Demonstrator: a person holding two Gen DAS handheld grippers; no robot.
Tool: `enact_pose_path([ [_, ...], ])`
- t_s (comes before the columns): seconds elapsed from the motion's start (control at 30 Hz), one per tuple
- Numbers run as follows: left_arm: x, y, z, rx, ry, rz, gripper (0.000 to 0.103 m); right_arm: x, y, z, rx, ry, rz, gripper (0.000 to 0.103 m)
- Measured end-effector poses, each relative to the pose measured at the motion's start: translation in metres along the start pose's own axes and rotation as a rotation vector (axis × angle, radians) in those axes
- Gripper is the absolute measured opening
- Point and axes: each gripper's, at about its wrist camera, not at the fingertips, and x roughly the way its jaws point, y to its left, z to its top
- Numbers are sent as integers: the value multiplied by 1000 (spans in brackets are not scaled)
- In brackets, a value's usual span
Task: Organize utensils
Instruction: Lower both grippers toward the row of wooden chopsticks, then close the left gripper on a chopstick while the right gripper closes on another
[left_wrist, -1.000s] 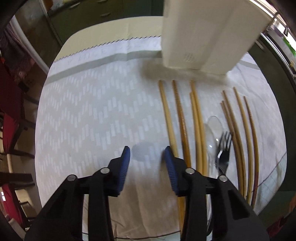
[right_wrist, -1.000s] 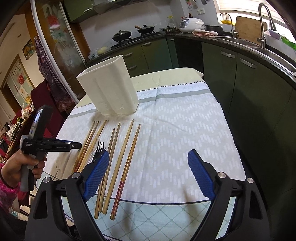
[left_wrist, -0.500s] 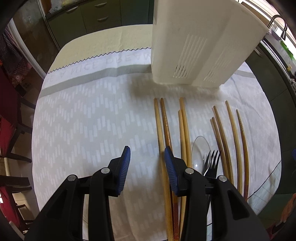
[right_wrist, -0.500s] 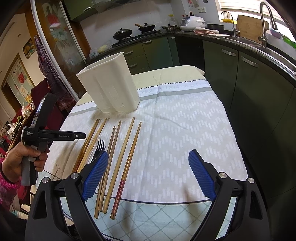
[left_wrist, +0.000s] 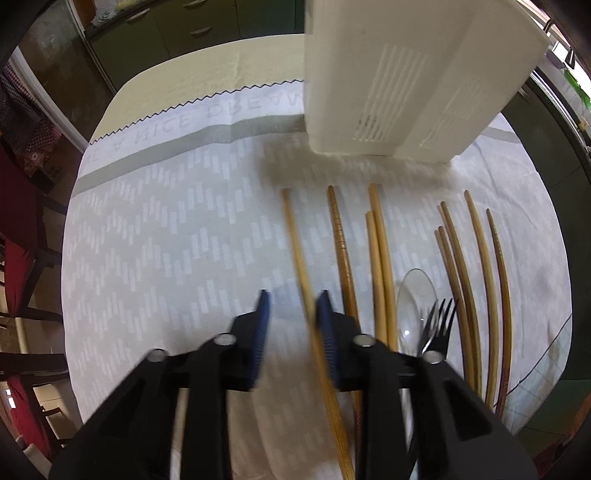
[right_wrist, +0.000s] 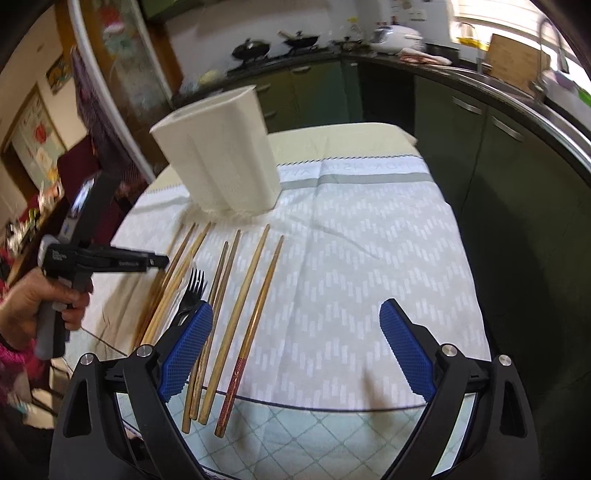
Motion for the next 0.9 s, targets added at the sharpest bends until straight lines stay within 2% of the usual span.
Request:
enact_pose_path([
  [0.07,1,6,4,-5,5,-14,9,9,9,11,-40,31,6,91],
  [0.13,3,11,8,-1,7,-32,9,25,15,24,-55,86,10,96],
  [0.2,4,12,10,16,3,-31,9,43,20,34,-67,131,3,96],
  [0.27,5,11,12,38,-3,-26,9,66,24,43,-67,205,-21,88],
  [0.4,4,9,14,60,-7,-27,9,106,27,46,-50,344,-39,67],
  [0.53,1,20,8,84,-8,-27,9,126,28,46,-41,386,-80,53],
  [0.67,1,25,7,105,-10,-25,9,140,31,44,-51,419,-105,48],
  [0.73,-1,23,4,112,-9,-23,9,143,33,46,-61,421,-133,41],
  [0.9,1,24,6,119,3,-26,9,156,42,47,-78,435,-155,36],
])
